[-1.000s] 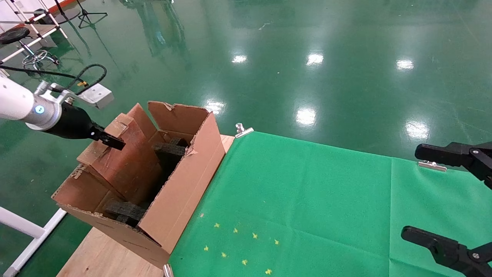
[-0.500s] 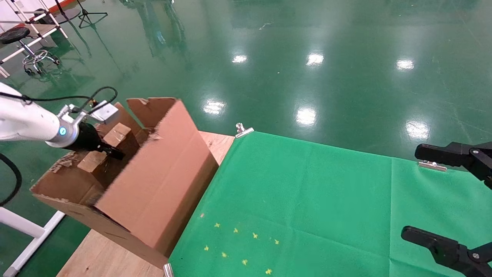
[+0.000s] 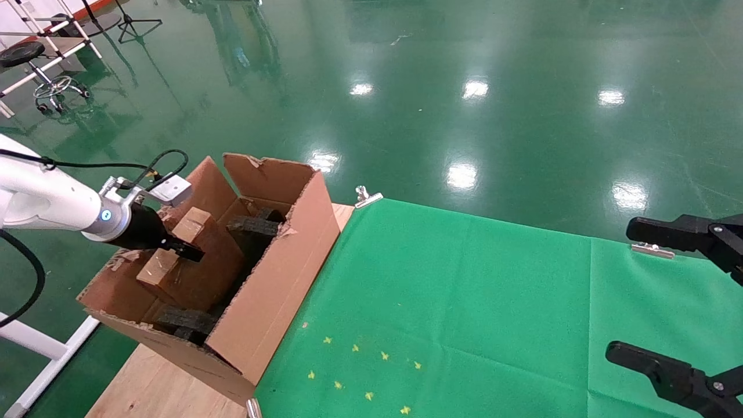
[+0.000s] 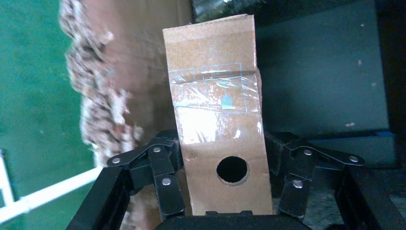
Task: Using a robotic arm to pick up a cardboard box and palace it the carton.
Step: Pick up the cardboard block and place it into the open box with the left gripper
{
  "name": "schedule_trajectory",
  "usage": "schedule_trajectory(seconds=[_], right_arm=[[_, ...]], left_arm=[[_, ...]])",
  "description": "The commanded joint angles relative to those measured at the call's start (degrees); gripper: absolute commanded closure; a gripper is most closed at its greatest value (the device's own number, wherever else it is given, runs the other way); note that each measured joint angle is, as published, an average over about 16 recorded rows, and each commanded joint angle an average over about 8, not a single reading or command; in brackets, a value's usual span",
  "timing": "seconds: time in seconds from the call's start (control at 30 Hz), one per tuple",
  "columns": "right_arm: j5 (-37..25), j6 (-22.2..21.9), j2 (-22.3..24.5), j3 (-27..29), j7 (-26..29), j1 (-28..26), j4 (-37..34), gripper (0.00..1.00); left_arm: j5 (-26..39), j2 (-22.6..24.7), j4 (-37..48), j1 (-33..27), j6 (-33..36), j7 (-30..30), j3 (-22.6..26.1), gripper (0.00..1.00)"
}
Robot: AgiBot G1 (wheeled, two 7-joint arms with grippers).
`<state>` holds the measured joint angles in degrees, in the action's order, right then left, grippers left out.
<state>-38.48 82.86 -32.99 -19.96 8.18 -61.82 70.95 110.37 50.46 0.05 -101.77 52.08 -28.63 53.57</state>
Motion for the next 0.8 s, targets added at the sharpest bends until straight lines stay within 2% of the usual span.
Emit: schedule_trajectory(seconds=[0.03,0.4,0.43,0.67,0.7,0.8], right_arm=[[0.0,0.0,0.0,0.0,0.0,0.0,0.0,0.00],[0.0,0.0,0.0,0.0,0.0,0.0,0.0,0.00],[0.0,0.0,0.0,0.0,0.0,0.0,0.0,0.00],[0.0,0.0,0.0,0.0,0.0,0.0,0.0,0.00],[0.0,0.0,0.0,0.0,0.0,0.0,0.0,0.00],[0.0,0.0,0.0,0.0,0.0,0.0,0.0,0.00]], left_arm=[[-0.4,0.0,0.3,0.3,0.7,-0.1,-0.3,1.00],[-2.5,0.7,1.5,5.5,-5.5,-3.8,-1.7,1.00],[-2.8,0.7,1.5,5.9,-6.1,-4.2,-1.9,0.93],[-4.4,0.8,1.5,7.3,-8.2,-5.8,-3.1,0.05],[-4.5,0.8,1.6,7.4,-8.3,-5.9,-3.1,0.00],[-4.7,0.8,1.6,7.6,-8.5,-6.0,-3.3,0.00]])
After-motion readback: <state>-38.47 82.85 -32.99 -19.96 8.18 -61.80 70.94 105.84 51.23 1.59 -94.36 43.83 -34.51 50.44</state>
